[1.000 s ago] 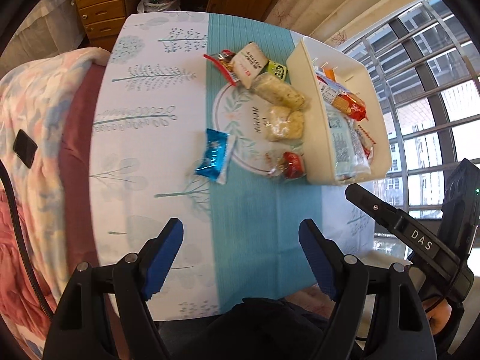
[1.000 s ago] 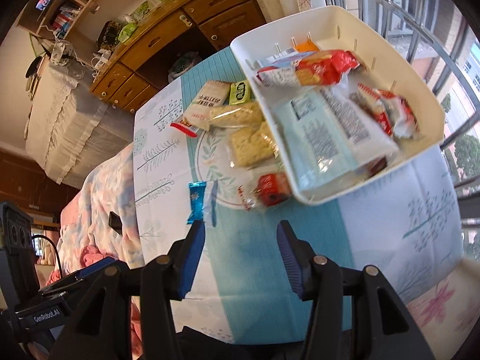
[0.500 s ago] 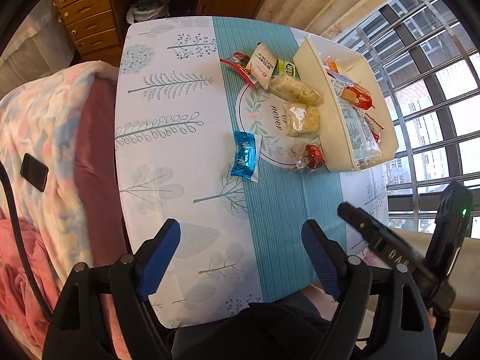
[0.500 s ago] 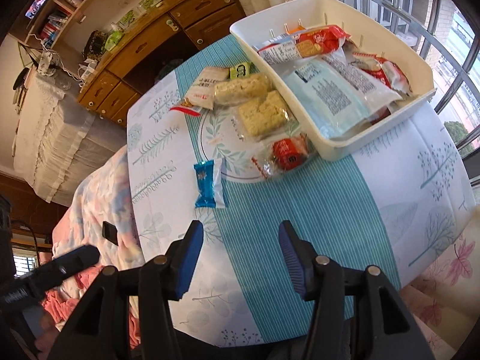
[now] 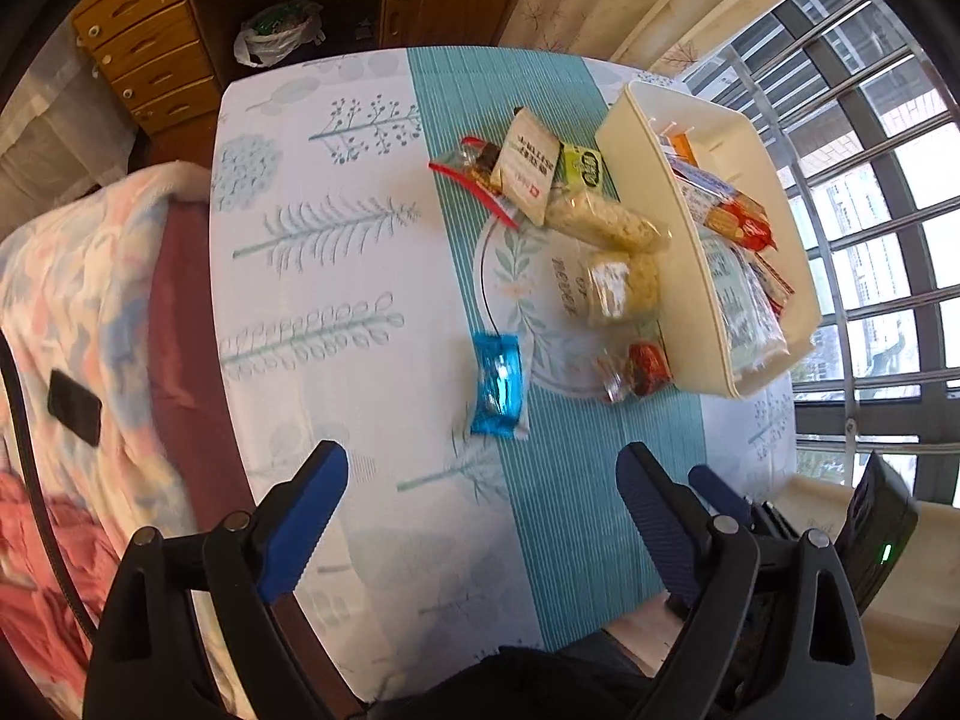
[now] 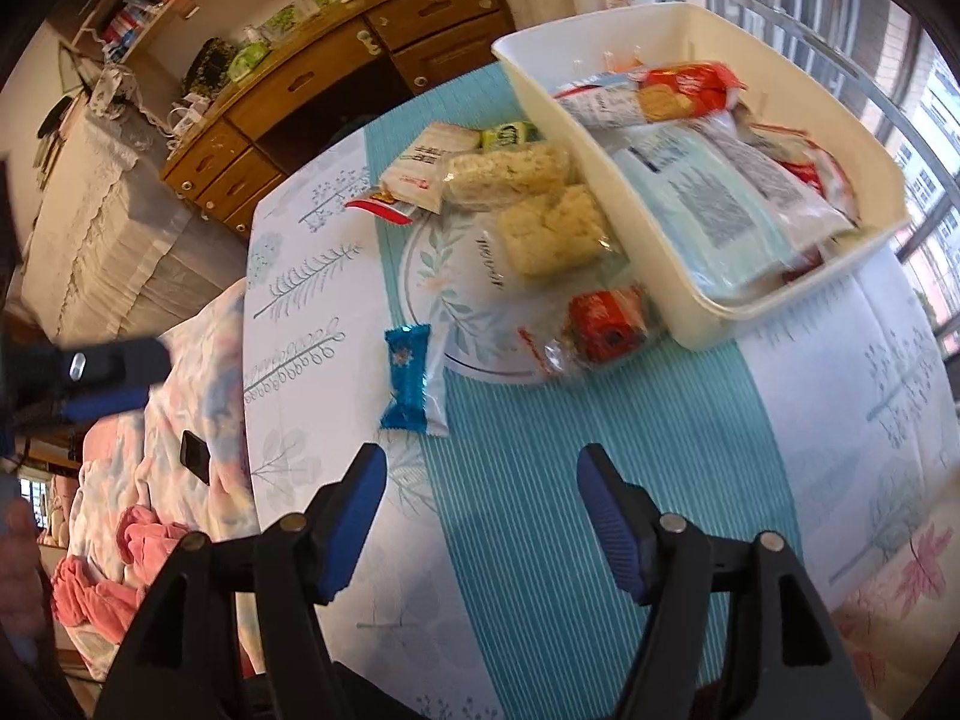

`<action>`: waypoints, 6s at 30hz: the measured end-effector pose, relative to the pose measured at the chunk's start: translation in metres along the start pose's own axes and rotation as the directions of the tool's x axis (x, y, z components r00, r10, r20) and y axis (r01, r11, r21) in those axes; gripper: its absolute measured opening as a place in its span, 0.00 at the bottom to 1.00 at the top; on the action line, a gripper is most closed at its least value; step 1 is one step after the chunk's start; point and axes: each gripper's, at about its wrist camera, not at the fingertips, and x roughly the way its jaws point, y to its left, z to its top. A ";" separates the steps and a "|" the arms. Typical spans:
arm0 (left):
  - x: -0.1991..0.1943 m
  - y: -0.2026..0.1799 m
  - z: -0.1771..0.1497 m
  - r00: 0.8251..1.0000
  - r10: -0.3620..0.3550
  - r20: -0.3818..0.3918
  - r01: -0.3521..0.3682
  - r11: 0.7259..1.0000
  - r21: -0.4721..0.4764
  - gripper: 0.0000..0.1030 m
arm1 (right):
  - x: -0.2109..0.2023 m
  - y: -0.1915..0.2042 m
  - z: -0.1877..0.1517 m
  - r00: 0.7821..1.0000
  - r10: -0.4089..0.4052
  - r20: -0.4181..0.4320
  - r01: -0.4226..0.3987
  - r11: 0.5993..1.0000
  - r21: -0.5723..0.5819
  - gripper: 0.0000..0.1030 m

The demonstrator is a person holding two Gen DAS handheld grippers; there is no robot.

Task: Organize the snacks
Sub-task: 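Grasp the white biscuit pack with the left tool while the right tool grasps the blue candy, then lift both held snacks and carry them over the white tray, then open both tools to drop the snacks into the tray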

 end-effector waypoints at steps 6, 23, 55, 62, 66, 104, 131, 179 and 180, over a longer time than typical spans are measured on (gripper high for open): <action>0.014 -0.008 0.052 0.999 0.033 0.020 -0.033 0.999 0.024 0.88 | 0.026 0.014 0.006 0.999 0.051 0.005 -0.050 0.994 -0.094 0.72; 0.105 -0.042 0.174 0.976 0.215 0.022 -0.216 0.964 0.152 0.88 | 0.100 0.053 0.013 0.997 -0.015 0.072 0.042 0.920 -0.390 0.72; 0.226 -0.082 0.232 0.936 0.317 -0.152 -0.274 0.929 0.248 0.78 | 0.138 0.050 0.031 0.986 -0.133 0.103 0.165 0.890 -0.426 0.49; 0.217 -0.071 0.232 0.943 0.302 -0.139 -0.269 0.939 0.215 0.58 | 0.136 0.047 0.037 0.986 -0.140 0.091 0.166 0.884 -0.438 0.39; 0.214 -0.059 0.230 0.948 0.274 -0.161 -0.245 0.953 0.181 0.55 | 0.135 0.046 0.038 0.989 -0.135 0.068 0.151 0.885 -0.440 0.35; 0.045 0.025 0.030 0.981 0.140 -0.132 -0.151 0.985 -0.080 0.52 | 0.056 0.032 -0.021 0.973 -0.101 -0.206 0.055 0.975 -0.216 0.30; -0.015 0.015 -0.101 0.984 -0.150 0.093 0.164 0.973 -0.163 0.52 | -0.022 0.027 -0.041 0.988 -0.042 -0.146 0.019 0.987 -0.159 0.31; 0.064 -0.216 0.032 0.888 -0.287 0.358 0.379 0.898 -0.222 0.53 | -0.055 -0.169 0.157 0.990 -0.003 -0.143 -0.052 0.924 -0.378 0.31; 0.067 -0.219 0.037 0.888 -0.283 0.361 0.377 0.899 -0.222 0.53 | -0.054 -0.171 0.160 0.989 -0.001 -0.146 -0.055 0.923 -0.381 0.31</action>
